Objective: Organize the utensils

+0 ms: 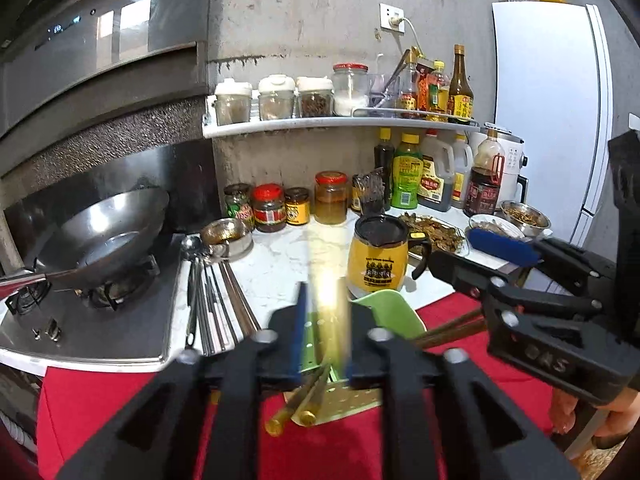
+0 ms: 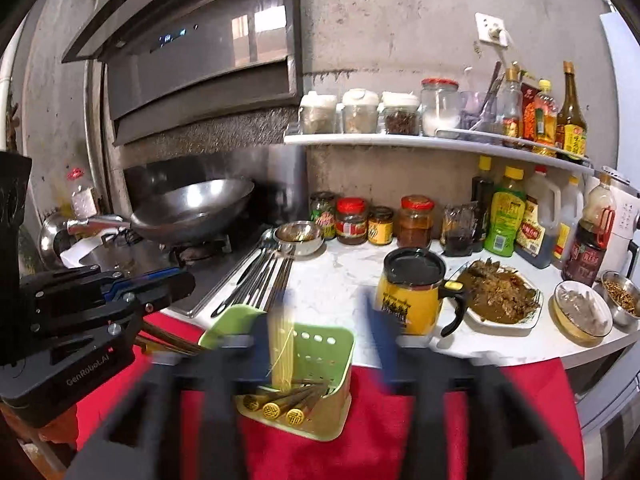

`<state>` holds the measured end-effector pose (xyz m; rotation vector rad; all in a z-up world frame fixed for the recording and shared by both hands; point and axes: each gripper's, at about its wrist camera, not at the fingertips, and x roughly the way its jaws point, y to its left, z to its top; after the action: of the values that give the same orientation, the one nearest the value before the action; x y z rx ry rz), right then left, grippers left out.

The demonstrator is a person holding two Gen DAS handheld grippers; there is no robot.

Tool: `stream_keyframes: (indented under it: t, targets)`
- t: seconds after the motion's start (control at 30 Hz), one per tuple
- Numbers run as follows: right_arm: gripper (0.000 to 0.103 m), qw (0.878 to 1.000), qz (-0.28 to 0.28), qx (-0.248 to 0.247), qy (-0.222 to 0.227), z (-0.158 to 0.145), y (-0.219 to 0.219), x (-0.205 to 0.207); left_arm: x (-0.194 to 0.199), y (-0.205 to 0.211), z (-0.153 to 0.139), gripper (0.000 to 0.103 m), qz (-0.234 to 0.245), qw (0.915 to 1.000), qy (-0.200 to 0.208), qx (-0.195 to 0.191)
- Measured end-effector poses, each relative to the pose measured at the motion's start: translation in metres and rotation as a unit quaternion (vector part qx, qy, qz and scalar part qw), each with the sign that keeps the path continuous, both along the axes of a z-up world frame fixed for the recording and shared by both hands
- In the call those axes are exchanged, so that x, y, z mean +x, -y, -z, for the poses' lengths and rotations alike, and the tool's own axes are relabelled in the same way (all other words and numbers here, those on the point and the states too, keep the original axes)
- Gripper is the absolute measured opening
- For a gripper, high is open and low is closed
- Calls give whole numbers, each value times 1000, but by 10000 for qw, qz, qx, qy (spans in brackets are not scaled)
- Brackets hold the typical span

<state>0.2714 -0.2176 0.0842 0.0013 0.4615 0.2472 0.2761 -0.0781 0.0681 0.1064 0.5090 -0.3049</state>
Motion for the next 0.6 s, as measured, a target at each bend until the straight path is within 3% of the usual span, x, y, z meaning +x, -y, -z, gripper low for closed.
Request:
stream_keyframes:
  t: [0.03, 0.3, 0.4, 0.47, 0.6]
  targets:
    - [57, 10000, 39, -27, 54, -4, 1, -4, -1, -2, -3, 41, -29, 10000, 46, -28]
    - [57, 9988, 130, -9, 462, -41, 10, -54, -40, -22, -37, 45, -406, 9979, 398, -299]
    - [68, 9984, 210, -12, 531, -47, 18, -90, -74, -32, -41, 58, -667, 9962, 500, -235]
    - [81, 9987, 298, 40, 417, -40, 24, -116, -98, -38, -35, 71, -859, 9952, 441, -152]
    - [88, 9993, 320, 119, 152, -20, 31, -157, -143, -45, -11, 90, -934, 9955, 179, -43]
